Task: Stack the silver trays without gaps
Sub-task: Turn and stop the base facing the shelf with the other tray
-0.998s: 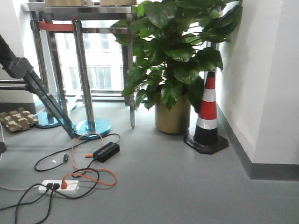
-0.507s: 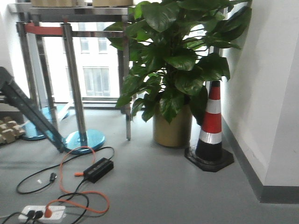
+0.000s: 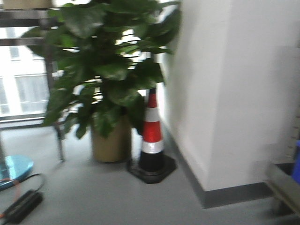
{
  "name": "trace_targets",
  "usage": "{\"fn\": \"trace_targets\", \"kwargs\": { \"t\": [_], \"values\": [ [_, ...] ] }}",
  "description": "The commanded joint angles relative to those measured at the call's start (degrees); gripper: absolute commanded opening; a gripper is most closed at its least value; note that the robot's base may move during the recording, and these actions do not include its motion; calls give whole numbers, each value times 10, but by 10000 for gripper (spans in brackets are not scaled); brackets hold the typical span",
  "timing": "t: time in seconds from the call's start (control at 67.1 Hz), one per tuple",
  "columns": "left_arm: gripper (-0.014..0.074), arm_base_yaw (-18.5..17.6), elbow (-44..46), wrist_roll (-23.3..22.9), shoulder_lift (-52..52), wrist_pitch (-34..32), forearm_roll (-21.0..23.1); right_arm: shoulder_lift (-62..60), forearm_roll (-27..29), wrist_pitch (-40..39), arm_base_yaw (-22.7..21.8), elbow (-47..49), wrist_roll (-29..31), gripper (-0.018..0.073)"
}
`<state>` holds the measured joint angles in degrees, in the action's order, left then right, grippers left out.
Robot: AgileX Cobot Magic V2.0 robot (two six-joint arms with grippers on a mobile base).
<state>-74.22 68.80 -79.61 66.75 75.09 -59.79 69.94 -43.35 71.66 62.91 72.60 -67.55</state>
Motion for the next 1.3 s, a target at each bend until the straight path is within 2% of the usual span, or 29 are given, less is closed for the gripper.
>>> {"fn": "trace_targets", "kwargs": {
  "t": [0.0, 0.447, 0.968, 1.281],
  "values": [
    [-16, -8, 4, 2, 5, -51, -12, 1, 4, -228, 8, 4, 0, -21],
    [-16, -8, 4, 2, 5, -51, -12, 1, 4, -230, 8, 4, 0, -21],
    [-16, -8, 4, 2, 5, -51, -12, 1, 4, -306, 8, 4, 0, -21],
    [-16, -8, 4, 2, 5, -51, -12, 1, 4, -308, 8, 4, 0, -21]
  ]
}}
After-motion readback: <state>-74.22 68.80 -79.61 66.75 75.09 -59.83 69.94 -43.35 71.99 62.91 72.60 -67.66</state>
